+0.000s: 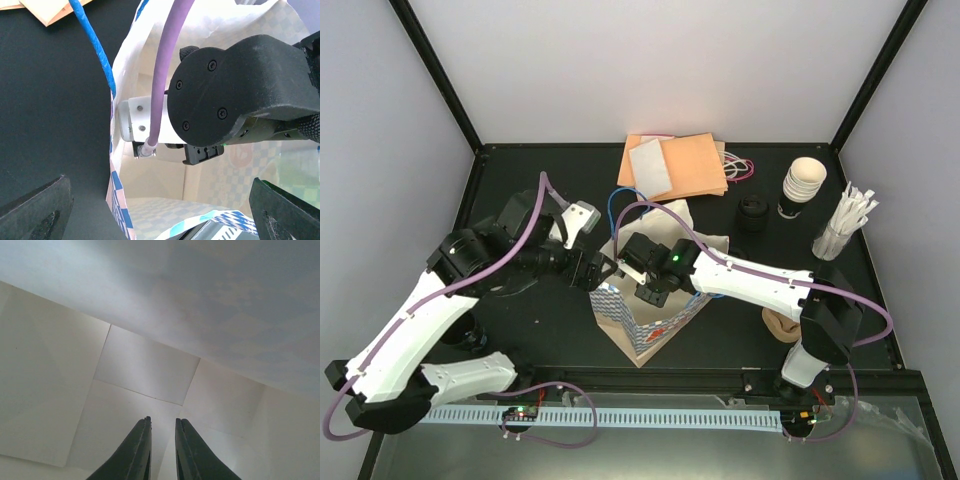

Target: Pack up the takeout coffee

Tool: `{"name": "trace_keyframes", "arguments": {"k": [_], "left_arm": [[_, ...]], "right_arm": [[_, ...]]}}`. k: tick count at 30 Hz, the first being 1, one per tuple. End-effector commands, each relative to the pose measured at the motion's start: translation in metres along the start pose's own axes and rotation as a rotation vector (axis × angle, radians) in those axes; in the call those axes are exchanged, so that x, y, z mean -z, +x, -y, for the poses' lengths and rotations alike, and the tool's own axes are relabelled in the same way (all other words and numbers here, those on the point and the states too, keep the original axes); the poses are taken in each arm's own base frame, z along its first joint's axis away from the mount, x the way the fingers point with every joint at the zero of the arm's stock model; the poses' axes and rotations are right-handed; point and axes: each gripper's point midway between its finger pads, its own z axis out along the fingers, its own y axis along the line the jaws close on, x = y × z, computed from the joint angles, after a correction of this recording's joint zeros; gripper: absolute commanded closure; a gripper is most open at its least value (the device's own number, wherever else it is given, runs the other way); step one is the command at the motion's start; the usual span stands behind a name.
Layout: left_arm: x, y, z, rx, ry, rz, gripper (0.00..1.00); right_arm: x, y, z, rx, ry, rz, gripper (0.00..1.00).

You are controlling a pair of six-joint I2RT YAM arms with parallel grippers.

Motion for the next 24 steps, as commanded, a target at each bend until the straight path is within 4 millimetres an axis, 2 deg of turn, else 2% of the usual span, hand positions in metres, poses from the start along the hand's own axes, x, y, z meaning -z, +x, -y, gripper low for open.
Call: {"name": "trace_keyframes", "arguments": {"k": [1,9,24], "left_arm": [[0.000,0.001,0.000,-0.040,0.000,-0.010,0.01],[-0.023,0.015,-0.004,-0.038,-0.013,-0.139,0.01],[-0.028,0.021,0.002,-0.053,0.019,-0.201,0.01]], "right_arm": [[0.006,-0.003,0.005,-0.014,0.018,0.033,0.82],[0.006,-0.008,0.005,-0.015,0.014,0.050,0.83],[0.004,-0.008,0.004,-0.013,0.010,0.046,0.83]]}}
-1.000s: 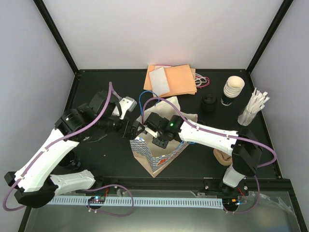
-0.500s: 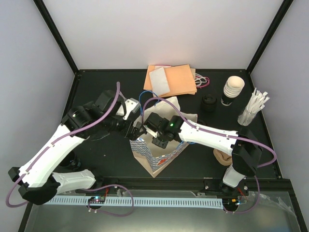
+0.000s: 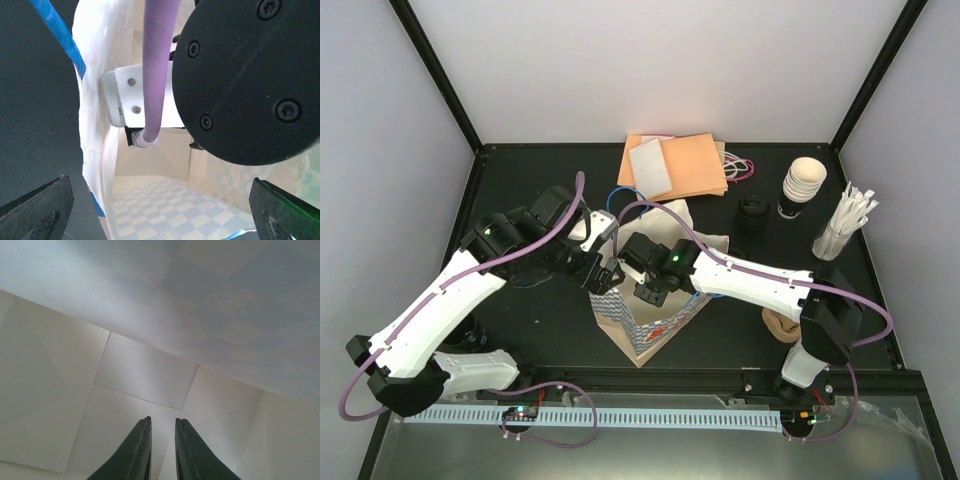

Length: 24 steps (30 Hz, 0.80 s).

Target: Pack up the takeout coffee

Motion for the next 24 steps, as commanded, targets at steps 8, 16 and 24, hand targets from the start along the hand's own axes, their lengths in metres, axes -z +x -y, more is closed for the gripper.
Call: {"name": "trace_keyframes", "arguments": {"k": [8,16,24], "left_arm": [[0.003,0.006,0.004,-0.014,0.014,-0.036,0.01],[-0.002,0.008,0.002,-0.016,-0.003,-0.068,0.02],[0.002,-0.013,-0.015,0.003,-0.126,-0.020,0.08]], "right_arm": [[0.004,-0.005,0.003,-0.012,0.005,0.034,0.83],[0.006,-0.009,0.003,-0.016,0.000,0.051,0.83],[0.008,-0.010,0.004,-0.022,0.002,0.063,0.83]]}}
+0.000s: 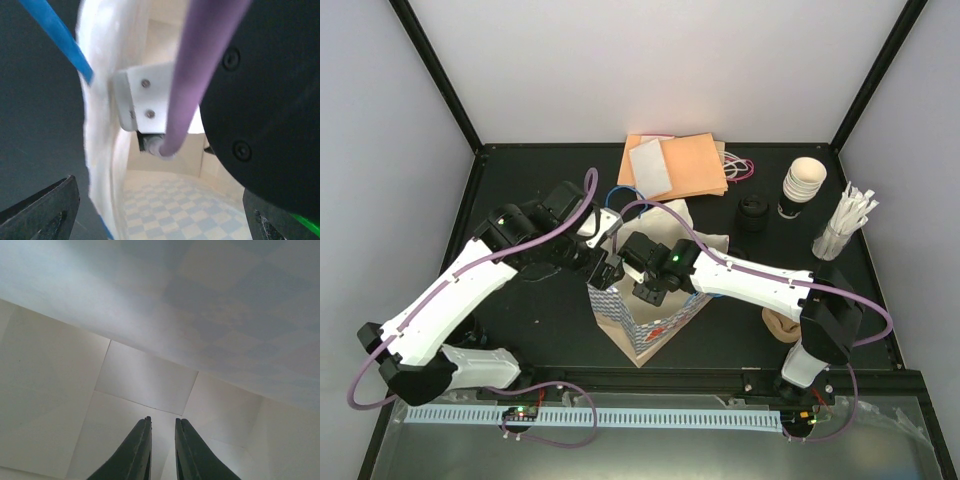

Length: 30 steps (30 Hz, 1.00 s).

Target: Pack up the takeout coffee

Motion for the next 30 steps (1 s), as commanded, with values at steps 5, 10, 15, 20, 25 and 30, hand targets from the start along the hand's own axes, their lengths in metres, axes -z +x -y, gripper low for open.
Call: {"name": "trace_keyframes", "arguments": {"k": [5,10,15,20,25,30], "left_arm": [[0.022,-0.036,-0.019,0.038,-0.150,0.126,0.20],[0.023,-0.041,-0.021,0.049,-0.148,0.146,0.31],[0.019,-0.035,-0.026,0.055,-0.170,0.122,0.41],[0.001,-0.035,-0.029,0.061,-0.178,0.066,0.48],[-0.009,-0.033,-0.031,0.062,-0.190,0.011,0.57],[-0.009,-0.031,-0.037,0.081,-0.226,0.003,0.66]], "right_arm": [[0.011,-0.006,0.006,-0.030,0.014,0.064,0.83],[0.014,-0.002,0.011,-0.053,0.038,0.075,0.83],[0.017,-0.002,0.017,-0.074,0.044,0.087,0.83],[0.020,-0.003,0.020,-0.085,0.058,0.094,0.84],[0.024,0.002,0.033,-0.142,0.094,0.100,0.85],[0.040,0.004,0.049,-0.201,0.132,0.142,0.87]]}}
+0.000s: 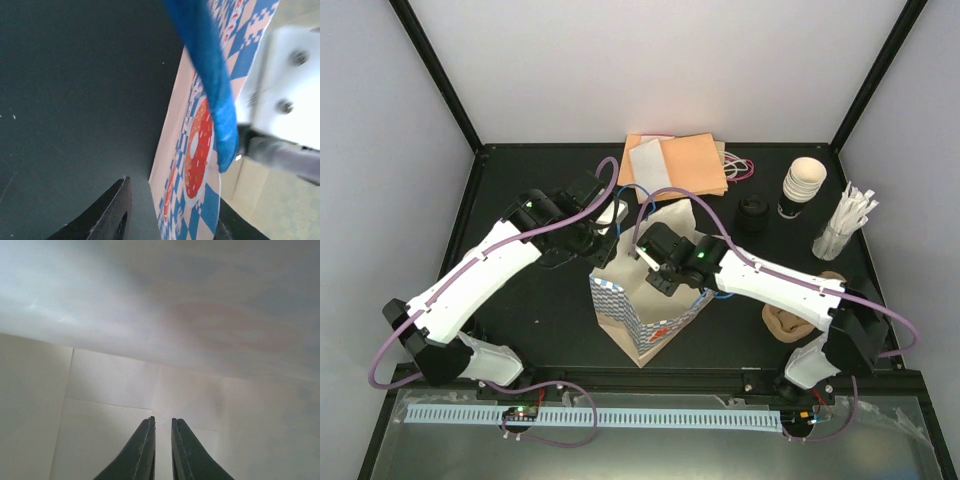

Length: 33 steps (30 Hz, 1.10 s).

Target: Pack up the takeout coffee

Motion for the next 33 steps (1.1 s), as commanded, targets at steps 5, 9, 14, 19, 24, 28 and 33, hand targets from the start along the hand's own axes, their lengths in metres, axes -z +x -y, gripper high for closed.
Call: {"name": "trace_keyframes", "arguments": {"k": [5,9,14,19,24,28,33], "left_arm": [[0.017,-0.006,-0.006,0.032,-0.018,0.063,0.69],[0.016,-0.006,-0.006,0.036,-0.017,0.064,0.69],[0.018,-0.007,-0.004,0.038,-0.005,0.077,0.69],[0.022,-0.009,-0.003,0.034,0.002,0.092,0.68],[0.023,-0.013,-0.001,0.027,0.013,0.107,0.63],[0.020,-0.016,0.000,0.022,0.016,0.108,0.55],[0.016,-0.018,0.002,0.015,0.015,0.096,0.49]], "right_arm": [[0.041,-0.014,0.035,-0.114,0.119,0.147,0.87],[0.060,-0.021,0.047,-0.145,0.163,0.213,0.87],[0.083,-0.028,0.058,-0.179,0.202,0.295,0.87],[0.109,-0.035,0.066,-0.214,0.217,0.400,0.86],[0.120,-0.037,0.071,-0.243,0.235,0.473,0.78],[0.122,-0.036,0.077,-0.269,0.267,0.484,0.77],[0.127,-0.034,0.082,-0.283,0.291,0.503,0.76]]}}
